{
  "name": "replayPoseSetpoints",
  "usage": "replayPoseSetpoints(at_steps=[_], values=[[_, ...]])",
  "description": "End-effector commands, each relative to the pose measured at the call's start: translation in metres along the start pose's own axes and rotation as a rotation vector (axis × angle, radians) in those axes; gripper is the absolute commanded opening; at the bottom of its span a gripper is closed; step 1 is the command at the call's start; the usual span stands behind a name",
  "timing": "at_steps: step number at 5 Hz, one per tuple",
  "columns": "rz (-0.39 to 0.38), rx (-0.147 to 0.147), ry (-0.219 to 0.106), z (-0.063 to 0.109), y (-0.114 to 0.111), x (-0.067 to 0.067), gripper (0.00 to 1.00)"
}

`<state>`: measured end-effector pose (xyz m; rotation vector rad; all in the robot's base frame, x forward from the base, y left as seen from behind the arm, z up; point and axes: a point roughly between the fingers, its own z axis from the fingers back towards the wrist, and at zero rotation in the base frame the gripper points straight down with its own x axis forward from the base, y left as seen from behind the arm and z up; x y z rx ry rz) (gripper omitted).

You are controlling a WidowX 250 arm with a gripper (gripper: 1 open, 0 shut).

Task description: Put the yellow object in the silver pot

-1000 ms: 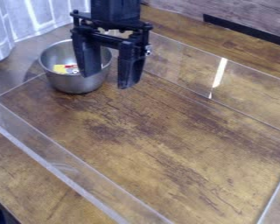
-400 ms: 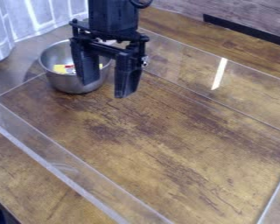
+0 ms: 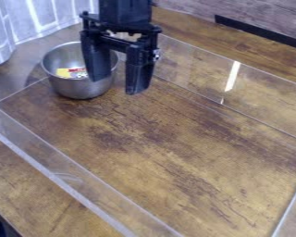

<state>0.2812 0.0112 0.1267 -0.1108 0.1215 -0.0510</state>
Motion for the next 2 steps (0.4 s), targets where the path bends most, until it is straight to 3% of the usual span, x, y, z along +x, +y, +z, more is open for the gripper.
replayPoseSetpoints(at_steps=[1,2], values=[[-0.027,-0.013,-0.038,0.013,0.002,0.008,1.0],[-0.017,-0.024,-0.03,0.02,0.006,-0.005,1.0]])
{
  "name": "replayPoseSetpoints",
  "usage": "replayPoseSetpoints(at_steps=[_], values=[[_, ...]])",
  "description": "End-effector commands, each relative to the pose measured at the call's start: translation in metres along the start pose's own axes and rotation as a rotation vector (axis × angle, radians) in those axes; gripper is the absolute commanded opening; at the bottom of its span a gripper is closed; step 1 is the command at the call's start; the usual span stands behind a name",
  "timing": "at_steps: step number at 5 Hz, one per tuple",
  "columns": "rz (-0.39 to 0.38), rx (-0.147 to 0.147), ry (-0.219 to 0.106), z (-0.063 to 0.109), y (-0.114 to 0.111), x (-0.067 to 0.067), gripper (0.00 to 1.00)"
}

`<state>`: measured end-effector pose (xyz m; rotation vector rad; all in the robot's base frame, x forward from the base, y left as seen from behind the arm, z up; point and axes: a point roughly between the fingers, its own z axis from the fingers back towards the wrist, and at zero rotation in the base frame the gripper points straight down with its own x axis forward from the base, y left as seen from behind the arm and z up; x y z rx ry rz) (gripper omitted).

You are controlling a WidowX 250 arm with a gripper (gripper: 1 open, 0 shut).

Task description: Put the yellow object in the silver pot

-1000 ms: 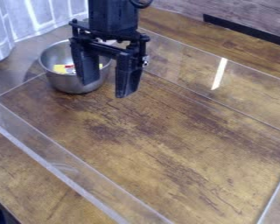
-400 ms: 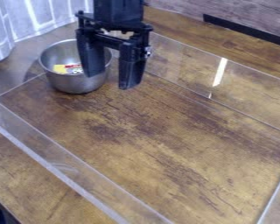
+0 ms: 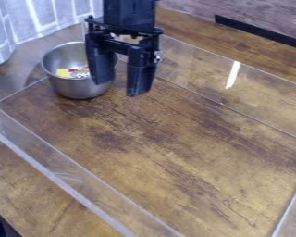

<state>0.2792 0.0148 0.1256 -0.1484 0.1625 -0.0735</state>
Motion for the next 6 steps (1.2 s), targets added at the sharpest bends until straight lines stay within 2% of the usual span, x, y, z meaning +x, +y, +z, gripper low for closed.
replayPoseSetpoints(at_steps=[1,2,3,6], values=[[0.021,0.007,-0.077,0.028,0.002,-0.019,1.0],[0.07,-0.029,-0.06,0.015,0.006,-0.023,1.0],[0.119,-0.023,-0.067,0.006,0.012,-0.018,1.0],[0.06,0.012,-0.065,0.001,-0.02,-0.002,1.0]])
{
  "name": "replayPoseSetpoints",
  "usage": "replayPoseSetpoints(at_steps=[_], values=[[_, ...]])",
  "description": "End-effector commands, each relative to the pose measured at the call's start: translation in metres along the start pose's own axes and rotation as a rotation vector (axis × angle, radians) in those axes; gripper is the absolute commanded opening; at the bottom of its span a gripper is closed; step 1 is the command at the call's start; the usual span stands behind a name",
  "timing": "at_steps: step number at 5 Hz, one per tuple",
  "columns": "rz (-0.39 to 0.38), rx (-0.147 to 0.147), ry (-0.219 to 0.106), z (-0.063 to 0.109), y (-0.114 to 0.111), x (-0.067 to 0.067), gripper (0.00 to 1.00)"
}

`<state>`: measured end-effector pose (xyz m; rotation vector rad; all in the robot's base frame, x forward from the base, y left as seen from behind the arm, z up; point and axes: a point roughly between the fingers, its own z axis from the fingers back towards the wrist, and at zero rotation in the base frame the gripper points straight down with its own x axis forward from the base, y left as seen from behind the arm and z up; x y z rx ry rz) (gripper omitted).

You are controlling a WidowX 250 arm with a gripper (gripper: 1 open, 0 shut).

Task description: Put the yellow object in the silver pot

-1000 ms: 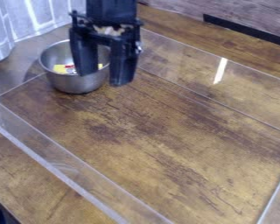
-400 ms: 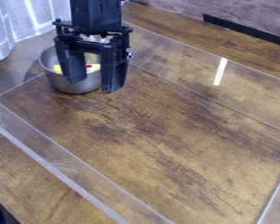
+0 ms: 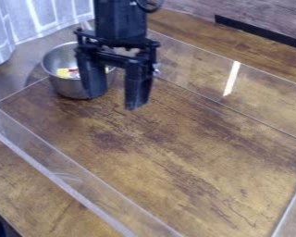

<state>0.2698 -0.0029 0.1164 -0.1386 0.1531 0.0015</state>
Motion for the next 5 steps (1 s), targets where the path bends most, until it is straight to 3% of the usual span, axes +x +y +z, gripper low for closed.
replayPoseSetpoints(at_steps=[1,2,3,5], values=[[-0.043,0.009,-0.052,0.021,0.003,0.003,1.0],[-0.061,0.015,-0.062,0.027,0.014,0.002,1.0],[-0.005,-0.007,-0.079,0.033,0.02,0.006,1.0],[0.015,-0.039,-0.022,0.025,0.017,0.006,1.0]])
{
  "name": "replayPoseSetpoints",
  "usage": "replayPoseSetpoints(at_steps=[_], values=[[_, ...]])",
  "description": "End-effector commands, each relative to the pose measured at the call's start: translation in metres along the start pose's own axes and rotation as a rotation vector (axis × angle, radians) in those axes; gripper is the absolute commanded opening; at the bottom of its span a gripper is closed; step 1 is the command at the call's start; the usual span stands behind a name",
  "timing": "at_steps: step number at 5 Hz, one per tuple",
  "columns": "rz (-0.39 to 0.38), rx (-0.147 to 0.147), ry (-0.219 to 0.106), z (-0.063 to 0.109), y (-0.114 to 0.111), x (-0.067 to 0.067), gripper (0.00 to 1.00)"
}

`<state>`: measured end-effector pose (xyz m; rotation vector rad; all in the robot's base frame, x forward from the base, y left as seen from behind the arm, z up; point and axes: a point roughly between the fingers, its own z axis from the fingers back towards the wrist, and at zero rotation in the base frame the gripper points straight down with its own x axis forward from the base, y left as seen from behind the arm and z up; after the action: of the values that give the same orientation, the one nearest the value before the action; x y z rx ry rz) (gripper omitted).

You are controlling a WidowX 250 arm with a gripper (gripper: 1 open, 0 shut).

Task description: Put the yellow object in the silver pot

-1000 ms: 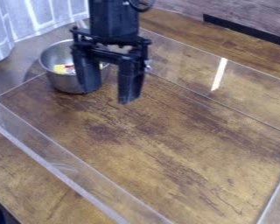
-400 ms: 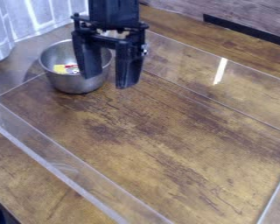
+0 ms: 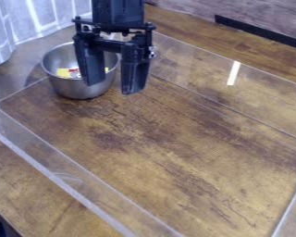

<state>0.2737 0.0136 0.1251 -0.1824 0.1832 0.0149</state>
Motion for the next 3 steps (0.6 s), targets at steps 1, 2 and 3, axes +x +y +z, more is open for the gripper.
replayPoseSetpoints(at_steps=[1,2,3], values=[[-0.009,-0.001,-0.021,0.011,-0.015,0.0,1.0],[-0.023,-0.01,0.005,0.009,-0.028,-0.004,1.0],[-0.07,-0.015,0.01,0.012,-0.018,-0.009,1.0]])
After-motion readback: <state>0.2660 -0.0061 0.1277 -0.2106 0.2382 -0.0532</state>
